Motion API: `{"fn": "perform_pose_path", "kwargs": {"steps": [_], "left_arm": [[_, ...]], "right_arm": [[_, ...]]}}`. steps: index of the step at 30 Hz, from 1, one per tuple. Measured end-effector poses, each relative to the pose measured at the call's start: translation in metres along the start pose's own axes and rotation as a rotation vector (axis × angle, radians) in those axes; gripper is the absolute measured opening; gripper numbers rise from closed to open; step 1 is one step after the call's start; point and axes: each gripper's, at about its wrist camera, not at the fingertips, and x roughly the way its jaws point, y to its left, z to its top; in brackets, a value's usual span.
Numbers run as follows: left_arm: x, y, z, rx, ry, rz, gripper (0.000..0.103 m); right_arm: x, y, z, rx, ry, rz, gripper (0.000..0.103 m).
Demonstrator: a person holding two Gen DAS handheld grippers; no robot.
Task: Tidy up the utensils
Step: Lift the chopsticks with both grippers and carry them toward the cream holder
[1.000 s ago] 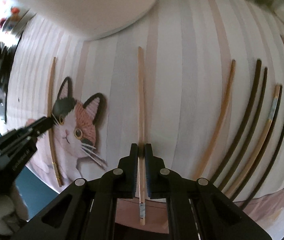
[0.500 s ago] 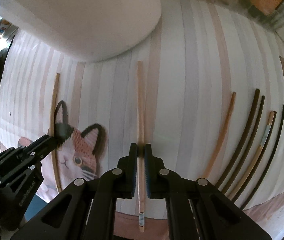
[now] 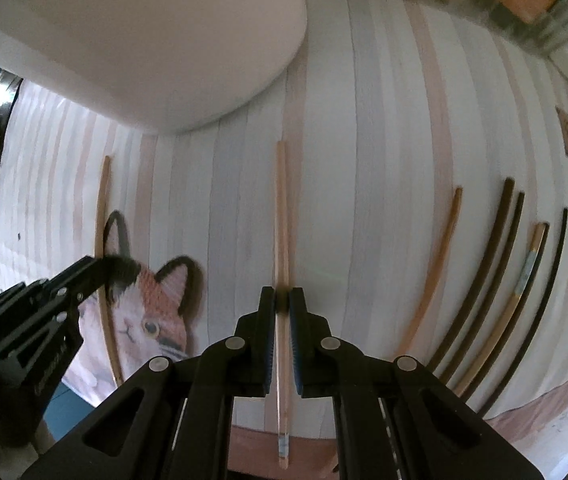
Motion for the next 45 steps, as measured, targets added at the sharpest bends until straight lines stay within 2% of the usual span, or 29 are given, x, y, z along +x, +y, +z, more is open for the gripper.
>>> {"fn": "perform_pose_path", "kwargs": {"steps": [5, 7, 10, 20, 27, 38, 45], "left_arm": [[-0.009, -0.003, 0.002, 0.017, -0.019, 0.032, 0.004], [-0.009, -0.002, 0.002, 0.014, -0.024, 0.032, 0.004], [-0.017, 0.004, 0.001, 0.002, -0.040, 0.025, 0.004], [-0.058, 0.027, -0.004, -0.039, -0.143, 0.019, 0.004], [-0.095, 0.037, 0.005, -0.045, -0.227, 0.023, 0.004], [-0.145, 0.038, 0.012, -0.060, -0.343, 0.002, 0.004], [-0.173, 0.038, 0.016, -0.056, -0.420, 0.023, 0.004]], "right_arm": [[-0.002, 0.016, 0.004, -0.019, -0.041, -0.035, 0.007], [0.000, 0.022, -0.005, -0.005, -0.058, -0.020, 0.007], [-0.003, 0.011, -0.017, 0.030, -0.084, 0.035, 0.007], [-0.052, -0.017, -0.047, 0.067, -0.230, 0.118, 0.006], [-0.086, -0.033, -0.051, 0.068, -0.330, 0.152, 0.006], [-0.116, -0.023, -0.053, 0.076, -0.447, 0.189, 0.006], [-0.145, -0.012, -0.056, 0.054, -0.551, 0.184, 0.006]]}}
